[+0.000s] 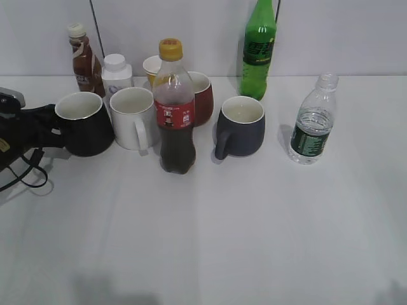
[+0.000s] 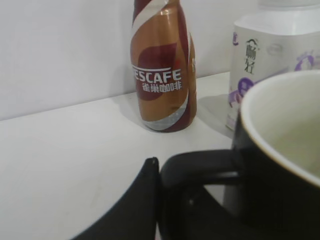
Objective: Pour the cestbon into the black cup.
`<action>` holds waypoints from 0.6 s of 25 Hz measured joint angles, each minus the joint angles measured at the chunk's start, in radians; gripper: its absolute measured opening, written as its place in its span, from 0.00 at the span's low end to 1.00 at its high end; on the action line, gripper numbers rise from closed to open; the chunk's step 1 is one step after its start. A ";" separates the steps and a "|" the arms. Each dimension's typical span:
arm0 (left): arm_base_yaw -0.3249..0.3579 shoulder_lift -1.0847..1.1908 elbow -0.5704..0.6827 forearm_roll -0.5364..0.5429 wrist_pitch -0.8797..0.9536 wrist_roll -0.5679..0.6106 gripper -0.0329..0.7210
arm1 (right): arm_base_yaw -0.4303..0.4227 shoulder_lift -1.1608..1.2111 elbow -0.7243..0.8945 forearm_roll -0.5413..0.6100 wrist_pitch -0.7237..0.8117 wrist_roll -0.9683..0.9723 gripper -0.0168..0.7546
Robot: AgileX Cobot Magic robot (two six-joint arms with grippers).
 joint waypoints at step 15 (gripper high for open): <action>-0.001 -0.364 0.306 -0.059 0.047 0.008 0.11 | 0.000 0.582 0.141 0.019 -1.204 -0.021 0.76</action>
